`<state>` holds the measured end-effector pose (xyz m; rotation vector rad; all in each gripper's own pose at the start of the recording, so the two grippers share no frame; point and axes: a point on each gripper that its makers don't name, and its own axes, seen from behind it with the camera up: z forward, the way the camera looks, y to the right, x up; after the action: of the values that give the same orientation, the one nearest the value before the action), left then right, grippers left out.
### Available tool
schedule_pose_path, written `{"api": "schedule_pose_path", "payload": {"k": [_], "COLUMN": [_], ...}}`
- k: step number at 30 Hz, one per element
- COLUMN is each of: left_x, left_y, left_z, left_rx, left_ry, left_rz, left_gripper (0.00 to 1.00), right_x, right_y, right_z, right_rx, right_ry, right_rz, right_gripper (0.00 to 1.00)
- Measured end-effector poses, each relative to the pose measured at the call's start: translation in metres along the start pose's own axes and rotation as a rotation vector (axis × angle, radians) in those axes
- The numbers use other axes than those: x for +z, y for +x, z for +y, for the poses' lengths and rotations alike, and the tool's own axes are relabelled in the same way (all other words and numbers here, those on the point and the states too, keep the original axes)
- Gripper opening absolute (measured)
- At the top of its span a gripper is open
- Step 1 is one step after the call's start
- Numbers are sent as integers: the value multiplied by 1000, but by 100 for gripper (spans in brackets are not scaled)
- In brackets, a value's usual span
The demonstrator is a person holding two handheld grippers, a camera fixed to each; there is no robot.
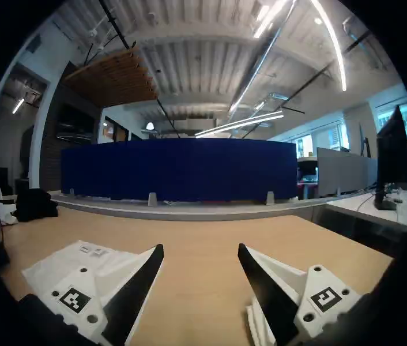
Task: Fold towel
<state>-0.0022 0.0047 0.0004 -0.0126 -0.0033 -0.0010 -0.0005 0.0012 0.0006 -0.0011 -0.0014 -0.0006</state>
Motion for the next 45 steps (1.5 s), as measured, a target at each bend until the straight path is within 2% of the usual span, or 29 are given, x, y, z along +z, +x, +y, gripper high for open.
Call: {"api": "schedule_pose_path", "payload": {"k": [5,11,17,24,30,38,45], "left_x": [4,8,7,2,0,-2,-7], "left_y": [-4,9,52,114,156,191,201], "left_z": [-1,5,9,4,3,3,16], "left_rx": [8,18,6,-9,-1,6,24], "left_ry": [5,-5,-11,2,8,9,-40], "left_rz": [-19,-38,-43,-33,-37,-45,-78], "left_gripper": [93,93,93,93,93,93,93], "right_x": [3,1,-2,-3,-4,-8,-12], "right_y": [0,24,66,124,160,190,198], "right_z": [7,-2,-7,-10,-11,-14,-18], "right_rx": [-16,-35,-23,-27,-27,-21,-27], "right_ry": [-7,4,12,3,-5,1,23], "right_rz": [-22,-22,-24,-15,-8,-21,-46], "right_gripper": [100,100,100,100,100,100,100]}}
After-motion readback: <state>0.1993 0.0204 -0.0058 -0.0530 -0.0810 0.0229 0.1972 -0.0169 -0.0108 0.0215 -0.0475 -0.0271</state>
